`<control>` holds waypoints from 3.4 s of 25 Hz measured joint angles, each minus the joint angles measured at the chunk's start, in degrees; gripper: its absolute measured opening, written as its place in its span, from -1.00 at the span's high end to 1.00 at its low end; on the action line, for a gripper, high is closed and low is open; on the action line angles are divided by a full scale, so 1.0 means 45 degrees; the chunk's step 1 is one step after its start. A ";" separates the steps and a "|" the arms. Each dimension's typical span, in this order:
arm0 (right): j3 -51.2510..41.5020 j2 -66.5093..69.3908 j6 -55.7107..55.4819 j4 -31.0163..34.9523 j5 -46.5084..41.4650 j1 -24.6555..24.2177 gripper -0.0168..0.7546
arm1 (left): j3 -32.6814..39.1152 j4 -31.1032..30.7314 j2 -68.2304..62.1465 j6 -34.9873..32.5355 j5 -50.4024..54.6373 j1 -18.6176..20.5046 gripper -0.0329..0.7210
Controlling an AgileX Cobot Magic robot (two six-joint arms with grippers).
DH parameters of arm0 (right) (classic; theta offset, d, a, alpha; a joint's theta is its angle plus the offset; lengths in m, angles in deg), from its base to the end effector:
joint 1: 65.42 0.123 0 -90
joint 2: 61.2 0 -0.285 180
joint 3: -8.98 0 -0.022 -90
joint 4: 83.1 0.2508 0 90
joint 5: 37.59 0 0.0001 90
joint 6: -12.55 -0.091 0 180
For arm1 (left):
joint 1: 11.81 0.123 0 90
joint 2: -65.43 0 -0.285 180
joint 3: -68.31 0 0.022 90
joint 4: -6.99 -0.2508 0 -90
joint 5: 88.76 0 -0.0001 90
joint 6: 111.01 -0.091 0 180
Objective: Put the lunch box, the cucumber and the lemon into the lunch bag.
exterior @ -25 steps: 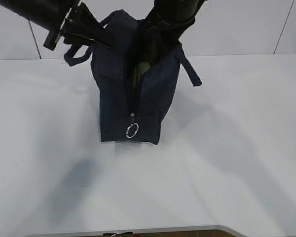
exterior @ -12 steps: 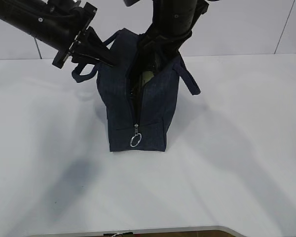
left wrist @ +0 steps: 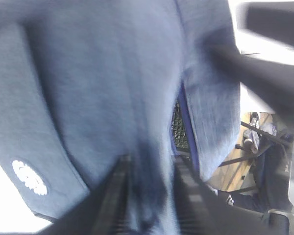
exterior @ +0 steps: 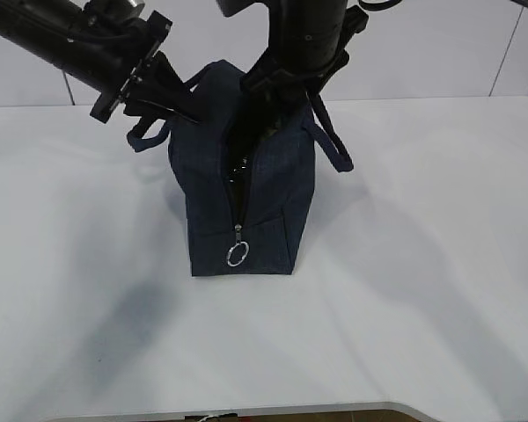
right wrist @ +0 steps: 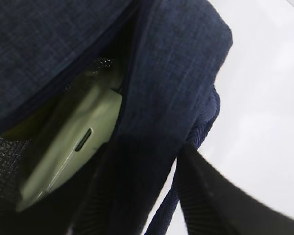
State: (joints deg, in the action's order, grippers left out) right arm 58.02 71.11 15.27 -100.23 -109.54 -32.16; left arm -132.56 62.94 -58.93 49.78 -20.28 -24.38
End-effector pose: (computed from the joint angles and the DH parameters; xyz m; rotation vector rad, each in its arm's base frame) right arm 0.4120 0.2397 0.3062 -0.8530 2.4968 -0.2379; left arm 0.4056 -0.1623 0.2673 0.3141 2.6380 -1.3191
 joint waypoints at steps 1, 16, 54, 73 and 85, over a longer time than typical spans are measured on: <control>0.0000 0.0000 0.0000 0.0000 0.0000 0.0000 0.02 | 0.0000 0.0000 0.0000 0.0000 0.0000 0.0000 0.88; 0.0000 -0.2228 -0.0461 0.0003 -0.0015 0.0000 -0.04 | 0.0000 0.0000 0.0636 -0.0031 0.0076 0.0100 0.07; -1.4895 -1.1581 -0.0950 0.1606 0.9305 0.0000 0.29 | 0.0000 -0.5922 0.5278 0.1515 0.0646 -0.1762 0.13; -2.2207 -1.0815 -0.2947 0.2287 2.4187 0.0000 0.34 | 0.0000 -0.5952 0.5297 0.1904 0.0654 -0.1762 0.13; -2.2626 -0.7969 -0.3586 0.2192 2.5721 0.0000 0.34 | 0.0000 -0.5952 0.5297 0.2008 0.0654 -0.1762 0.13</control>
State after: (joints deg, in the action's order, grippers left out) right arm -43.79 35.25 -0.87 -90.37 6.21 -32.16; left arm -132.56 36.15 -35.09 58.82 -17.34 -32.31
